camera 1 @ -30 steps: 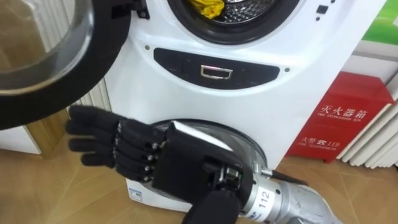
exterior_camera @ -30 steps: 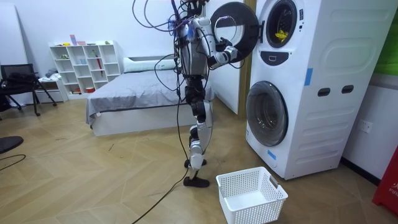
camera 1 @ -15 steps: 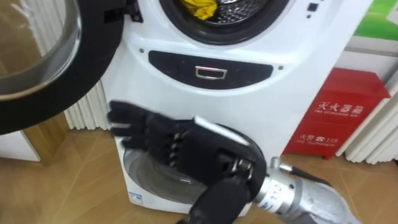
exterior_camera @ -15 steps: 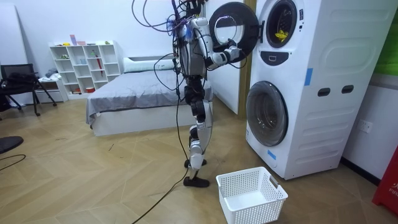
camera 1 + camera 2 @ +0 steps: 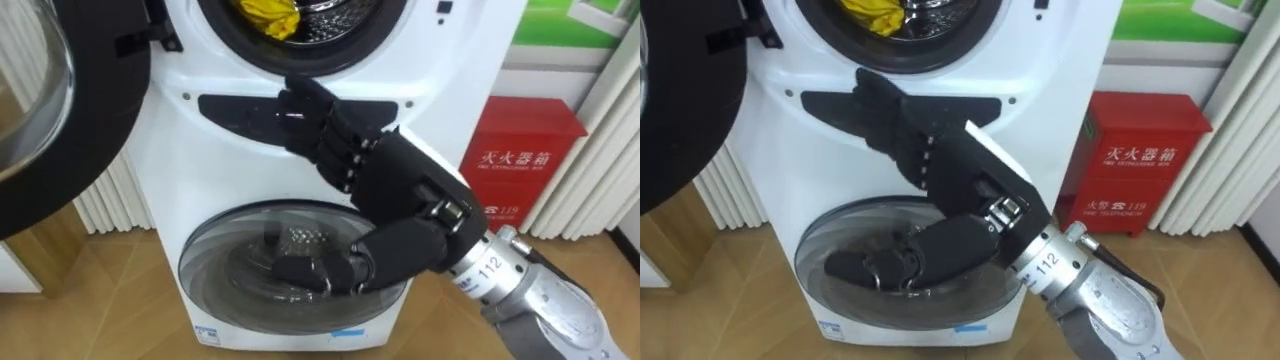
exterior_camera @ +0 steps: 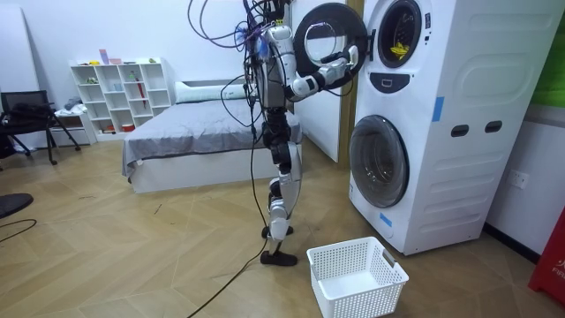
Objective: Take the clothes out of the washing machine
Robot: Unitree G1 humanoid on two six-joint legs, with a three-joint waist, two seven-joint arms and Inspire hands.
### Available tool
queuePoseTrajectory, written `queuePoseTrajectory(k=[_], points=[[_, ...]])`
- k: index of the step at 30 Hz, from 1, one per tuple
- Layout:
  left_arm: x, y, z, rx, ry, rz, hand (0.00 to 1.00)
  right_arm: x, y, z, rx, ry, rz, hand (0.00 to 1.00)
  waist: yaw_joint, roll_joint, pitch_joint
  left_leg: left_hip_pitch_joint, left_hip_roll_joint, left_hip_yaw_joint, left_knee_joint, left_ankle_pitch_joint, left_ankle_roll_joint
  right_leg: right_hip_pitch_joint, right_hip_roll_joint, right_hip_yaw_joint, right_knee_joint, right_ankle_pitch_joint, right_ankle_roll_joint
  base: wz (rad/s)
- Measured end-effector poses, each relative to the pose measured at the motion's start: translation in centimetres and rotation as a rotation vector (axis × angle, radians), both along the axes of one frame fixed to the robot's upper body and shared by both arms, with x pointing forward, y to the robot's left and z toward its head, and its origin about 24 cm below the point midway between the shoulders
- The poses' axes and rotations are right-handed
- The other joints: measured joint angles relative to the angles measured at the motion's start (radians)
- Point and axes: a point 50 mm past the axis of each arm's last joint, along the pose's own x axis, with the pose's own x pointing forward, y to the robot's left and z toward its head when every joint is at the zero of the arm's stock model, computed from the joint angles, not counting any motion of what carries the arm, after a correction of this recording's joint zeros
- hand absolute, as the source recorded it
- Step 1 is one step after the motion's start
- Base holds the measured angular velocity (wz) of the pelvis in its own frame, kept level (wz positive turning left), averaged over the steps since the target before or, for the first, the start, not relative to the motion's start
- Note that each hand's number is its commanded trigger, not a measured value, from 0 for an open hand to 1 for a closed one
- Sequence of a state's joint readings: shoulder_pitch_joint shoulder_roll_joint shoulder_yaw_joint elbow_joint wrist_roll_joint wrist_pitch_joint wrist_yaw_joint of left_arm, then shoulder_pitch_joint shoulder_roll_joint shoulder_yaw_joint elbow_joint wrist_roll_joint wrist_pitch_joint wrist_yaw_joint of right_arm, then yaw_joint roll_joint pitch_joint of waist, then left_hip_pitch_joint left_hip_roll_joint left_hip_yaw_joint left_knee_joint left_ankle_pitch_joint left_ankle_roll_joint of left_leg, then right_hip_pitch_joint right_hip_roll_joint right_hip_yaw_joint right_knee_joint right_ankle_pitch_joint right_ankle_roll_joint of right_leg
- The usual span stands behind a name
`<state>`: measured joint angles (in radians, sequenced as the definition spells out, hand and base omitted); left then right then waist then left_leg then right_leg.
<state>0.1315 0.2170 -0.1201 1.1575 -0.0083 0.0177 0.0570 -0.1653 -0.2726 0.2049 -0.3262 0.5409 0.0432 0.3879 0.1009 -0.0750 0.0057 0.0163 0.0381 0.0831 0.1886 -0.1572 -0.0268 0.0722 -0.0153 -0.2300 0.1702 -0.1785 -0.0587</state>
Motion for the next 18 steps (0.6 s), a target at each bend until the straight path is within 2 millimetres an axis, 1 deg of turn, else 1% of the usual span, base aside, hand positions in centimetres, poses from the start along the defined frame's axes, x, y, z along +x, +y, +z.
queuePoseTrajectory(k=[1,2,4,5,7,9,11,12,13,18], points=[[0.0,0.0,0.0,0.0,-0.001,0.0,0.0,0.1,-0.1,0.1,0.005,0.002,-0.019,0.0,0.011,0.0,0.0003,0.006,0.0,0.002,-0.001,0.0,0.0,0.004,0.0,0.002,0.0,0.0,0.0,0.0],[0.1,-0.1,0.0,0.001,-0.004,0.0,0.0,0.2,-0.1,0.1,0.014,0.009,-0.038,0.0,0.018,0.001,0.0025,0.012,0.0,0.001,-0.002,0.0,0.0,0.014,0.0,0.001,-0.002,0.0,0.0,0.0],[0.2,-0.3,0.0,0.007,-0.013,0.001,0.0,0.4,-0.1,0.3,0.033,0.013,-0.065,0.0,0.024,0.001,0.0037,0.011,-0.001,0.0,-0.003,0.0,0.0,0.017,0.0,0.002,-0.004,-0.002,0.003,0.02],[0.3,-0.3,0.0,0.01,-0.016,0.001,0.0,0.6,0.0,0.6,0.045,0.009,-0.083,0.0,0.035,0.003,0.006,0.01,-0.002,-0.001,-0.003,0.0,0.0,0.016,0.0,0.004,-0.005,-0.003,0.003,0.0],[0.3,-0.4,0.0,0.01,-0.015,0.0,0.0,0.8,0.1,0.8,0.061,0.008,-0.115,0.0,0.042,0.002,0.0061,0.008,-0.002,-0.001,-0.002,0.0,0.0,0.015,0.0,0.004,-0.011,-0.004,0.004,0.03],[0.2,-0.3,0.0,0.011,-0.014,0.001,0.0,1.1,0.3,0.7,0.078,0.021,-0.134,0.0,0.044,0.002,0.0061,0.003,-0.004,-0.006,-0.001,0.0,0.0,0.017,0.001,-0.002,-0.016,-0.003,0.005,0.1],[0.3,-0.3,0.0,0.011,-0.016,0.002,0.0,1.5,0.5,0.7,0.084,0.032,-0.153,0.0,0.046,-0.003,0.0039,-0.006,-0.007,-0.019,0.0,0.0,0.0,0.017,-0.001,-0.016,-0.019,-0.003,0.005,0.16],[0.4,-0.4,0.0,0.011,-0.019,0.001,0.0,1.7,0.5,0.8,0.084,0.031,-0.157,0.0,0.046,-0.002,0.0046,-0.006,-0.008,-0.024,0.001,0.0,0.001,0.017,-0.001,-0.019,-0.019,-0.003,0.005,0.17],[0.5,-0.4,0.0,0.011,-0.024,0.002,0.0,1.9,0.6,1.0,0.089,0.028,-0.164,0.0,0.045,-0.001,0.0075,-0.007,-0.01,-0.031,0.005,0.0,0.001,0.016,-0.001,-0.023,-0.019,-0.003,0.006,0.1],[0.3,-0.3,0.0,0.016,-0.021,0.023,0.0,2.8,0.6,1.9,0.104,0.01,-0.21,0.0,0.06,-0.004,0.0085,-0.009,-0.01,-0.028,0.018,0.0,0.0,0.021,0.002,-0.023,-0.013,-0.004,0.006,0.03]])
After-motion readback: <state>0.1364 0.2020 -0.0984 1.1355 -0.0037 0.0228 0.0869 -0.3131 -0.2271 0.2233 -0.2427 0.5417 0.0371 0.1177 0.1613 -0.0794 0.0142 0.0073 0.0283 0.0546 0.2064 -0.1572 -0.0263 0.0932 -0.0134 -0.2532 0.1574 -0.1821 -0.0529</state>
